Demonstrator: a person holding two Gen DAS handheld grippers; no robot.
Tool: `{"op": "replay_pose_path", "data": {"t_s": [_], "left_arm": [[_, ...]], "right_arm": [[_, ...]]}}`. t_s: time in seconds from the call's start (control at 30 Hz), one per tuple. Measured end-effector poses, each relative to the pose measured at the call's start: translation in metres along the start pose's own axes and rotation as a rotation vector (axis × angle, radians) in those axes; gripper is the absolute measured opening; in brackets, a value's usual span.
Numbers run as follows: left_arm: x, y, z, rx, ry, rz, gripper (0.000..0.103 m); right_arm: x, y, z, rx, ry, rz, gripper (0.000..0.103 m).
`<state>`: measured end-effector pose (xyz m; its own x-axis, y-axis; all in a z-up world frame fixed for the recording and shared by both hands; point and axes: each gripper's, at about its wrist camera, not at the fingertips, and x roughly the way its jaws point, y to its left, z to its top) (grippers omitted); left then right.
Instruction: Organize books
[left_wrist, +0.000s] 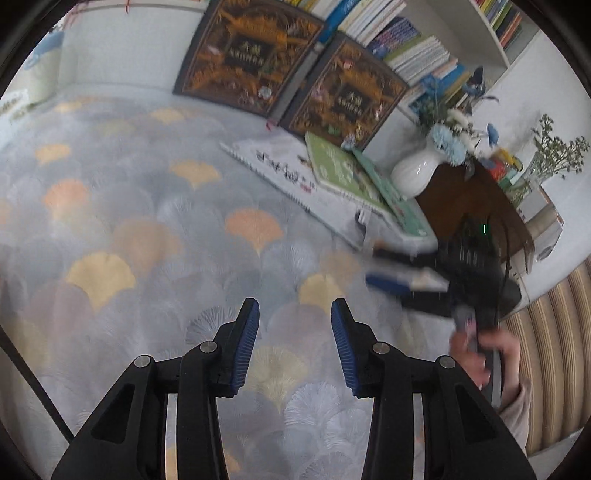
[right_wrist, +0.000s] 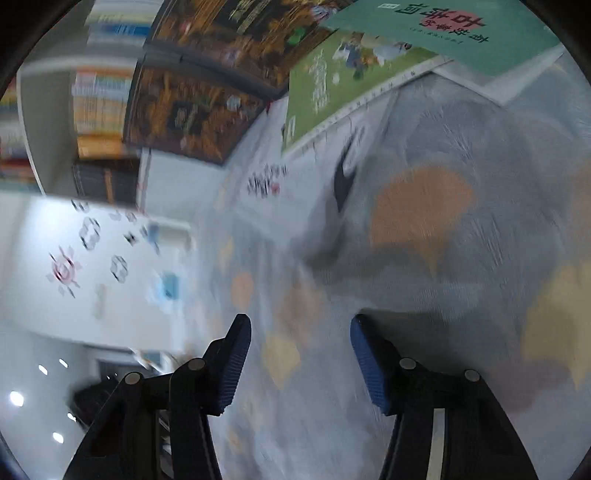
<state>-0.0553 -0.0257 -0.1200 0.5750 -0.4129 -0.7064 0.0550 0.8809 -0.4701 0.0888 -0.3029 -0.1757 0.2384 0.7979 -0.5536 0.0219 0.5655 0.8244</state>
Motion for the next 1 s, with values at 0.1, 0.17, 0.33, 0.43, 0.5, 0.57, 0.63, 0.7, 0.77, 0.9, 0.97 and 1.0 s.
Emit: {"op": "replay_pose_path", "data": {"t_s": [0.1,0.17,0.33,0.43,0.5,0.57,0.63,0.7,0.77,0.9,0.97,1.0], "left_arm": [[0.008,0.012,-0.002,-0.014,0.024,0.009,0.038],[0.012,0.020,0.000,-0.026,0.033,0.012,0.038],[0.021,0.036,0.002,-0.060,0.049,-0.007,0.038],[0.023,0.043,0.000,-0.072,0.055,-0.032,0.038],[0.022,0.044,0.001,-0.074,0.058,-0.041,0.038],[0.020,0.046,0.001,-0.071,0.053,-0.031,0.038],[0.017,0.047,0.001,-0.072,0.043,-0.021,0.038],[0.011,0.050,0.001,-0.080,0.026,-0.014,0.038],[0.005,0.053,0.004,-0.087,0.005,-0.012,0.038],[-0.015,0.057,0.007,-0.096,-0.048,0.004,0.038],[-0.023,0.058,0.008,-0.105,-0.062,-0.002,0.038],[-0.025,0.059,0.009,-0.106,-0.065,-0.006,0.038]], "right_arm": [[0.004,-0.009,0.017,0.062,-0.052,0.036,0.046],[0.007,-0.011,0.023,0.079,-0.065,0.042,0.046],[0.014,-0.007,0.036,0.097,-0.100,0.040,0.046],[0.014,-0.007,0.038,0.105,-0.140,0.053,0.044],[0.014,-0.009,0.035,0.096,-0.192,0.022,0.019],[0.015,-0.015,0.030,0.091,-0.247,0.006,0.013],[0.012,-0.016,0.025,0.089,-0.283,0.018,0.013],[0.013,-0.008,0.016,0.086,-0.292,0.008,0.013],[0.020,0.002,0.005,0.058,-0.253,0.030,0.012],[0.032,0.035,-0.047,-0.045,-0.203,0.033,0.012],[0.032,0.044,-0.074,-0.066,-0.187,0.039,0.012],[0.029,0.049,-0.097,-0.071,-0.171,0.052,0.012]]}}
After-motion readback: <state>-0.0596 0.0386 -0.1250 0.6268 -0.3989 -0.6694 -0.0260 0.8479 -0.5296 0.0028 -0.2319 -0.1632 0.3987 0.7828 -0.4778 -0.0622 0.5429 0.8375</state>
